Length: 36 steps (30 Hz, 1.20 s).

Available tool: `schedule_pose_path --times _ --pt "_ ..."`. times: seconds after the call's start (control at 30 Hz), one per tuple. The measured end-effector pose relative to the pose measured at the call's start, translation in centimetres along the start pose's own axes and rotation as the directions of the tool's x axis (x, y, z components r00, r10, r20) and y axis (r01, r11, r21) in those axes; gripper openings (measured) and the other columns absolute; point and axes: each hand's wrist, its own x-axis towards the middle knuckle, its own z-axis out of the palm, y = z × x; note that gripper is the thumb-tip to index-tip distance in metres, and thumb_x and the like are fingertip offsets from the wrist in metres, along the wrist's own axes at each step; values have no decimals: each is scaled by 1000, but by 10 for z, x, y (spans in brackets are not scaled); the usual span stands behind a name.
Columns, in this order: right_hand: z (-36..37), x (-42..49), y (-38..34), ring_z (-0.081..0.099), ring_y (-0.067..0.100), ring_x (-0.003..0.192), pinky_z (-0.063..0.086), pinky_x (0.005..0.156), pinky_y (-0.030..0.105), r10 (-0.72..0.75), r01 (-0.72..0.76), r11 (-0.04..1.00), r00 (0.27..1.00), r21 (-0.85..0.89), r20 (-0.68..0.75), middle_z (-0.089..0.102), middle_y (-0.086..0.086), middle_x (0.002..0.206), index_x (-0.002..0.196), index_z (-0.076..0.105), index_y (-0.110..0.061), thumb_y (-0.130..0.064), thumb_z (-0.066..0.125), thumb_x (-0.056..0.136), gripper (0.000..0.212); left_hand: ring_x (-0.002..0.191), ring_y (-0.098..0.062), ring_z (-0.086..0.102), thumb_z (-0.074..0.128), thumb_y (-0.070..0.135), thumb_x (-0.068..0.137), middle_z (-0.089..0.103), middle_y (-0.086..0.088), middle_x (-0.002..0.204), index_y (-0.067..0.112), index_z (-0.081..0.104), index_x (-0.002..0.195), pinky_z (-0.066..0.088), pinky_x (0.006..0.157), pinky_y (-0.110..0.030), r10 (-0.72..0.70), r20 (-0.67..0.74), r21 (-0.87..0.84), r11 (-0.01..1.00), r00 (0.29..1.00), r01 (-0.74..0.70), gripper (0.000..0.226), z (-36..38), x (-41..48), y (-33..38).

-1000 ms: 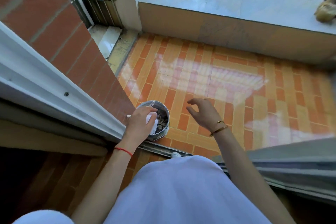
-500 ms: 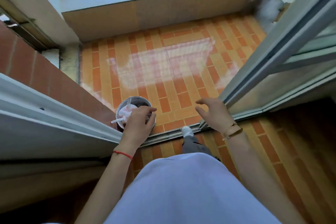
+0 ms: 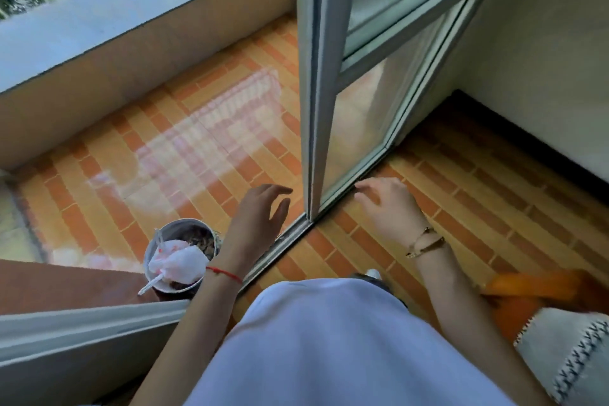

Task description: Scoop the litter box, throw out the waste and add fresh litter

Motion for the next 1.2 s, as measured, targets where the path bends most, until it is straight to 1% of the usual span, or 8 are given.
schedule_pose_path --times 0.2,0.37,0.47,0.63,0.9,1.07,1.13,1.2 --pt "-51 -23 76 49 19 117 44 99 41 118 -113 992 989 52 -93 64 -2 115 117 63 -21 -31 53 94 27 106 -24 56 54 20 97 66 -3 113 17 67 115 38 84 -24 165 75 -18 986 983 -164 22 49 48 77" --pt "-106 -45 151 52 21 115 45 98 40 210 -204 978 961 50 -182 65 -1 117 118 64 -20 -28 56 94 27 104 -26 58 55 22 96 66 -4 113 19 67 115 45 87 -34 265 110 -42 964 958 -262 22 102 88 153" --pt "-138 -58 196 53 22 114 46 97 40 258 -254 966 938 49 -231 66 1 115 117 64 -18 -27 56 94 26 105 -27 58 54 22 97 66 -5 113 17 66 115 42 88 -31 319 140 -59 948 937 -314 22 137 111 198" --pt "-181 -77 259 52 21 114 45 95 35 338 -339 940 895 46 -292 65 2 116 119 64 -17 -31 55 94 30 107 -26 58 55 21 97 67 -4 114 17 66 114 45 91 -35 409 172 -100 912 896 -397 22 183 140 271" --pt "-219 -91 336 50 17 117 38 96 28 478 -471 875 799 114 -366 64 -2 121 120 62 -19 -33 53 95 31 103 -27 59 54 21 97 67 -6 110 16 67 115 49 86 -39 531 276 -119 846 801 -520 23 236 196 352" --pt "-238 -84 377 53 17 117 42 102 34 558 -536 826 737 173 -381 64 -3 120 120 62 -19 -34 53 94 31 100 -27 61 55 19 95 68 -5 107 16 67 113 51 85 -39 609 332 -135 786 720 -603 22 273 245 390" --pt "-249 -75 395 55 18 115 45 100 40 576 -551 813 713 188 -400 65 -2 119 119 63 -17 -34 53 94 32 96 -29 61 55 19 95 68 -5 104 15 68 109 50 82 -39 640 352 -150 759 683 -634 19 291 270 408" --pt "-263 -64 413 54 18 117 46 99 41 601 -579 792 684 193 -414 65 -1 120 120 63 -17 -34 53 94 32 96 -29 60 54 21 95 67 -5 104 14 67 106 50 81 -41 666 374 -156 731 646 -664 19 307 297 429"
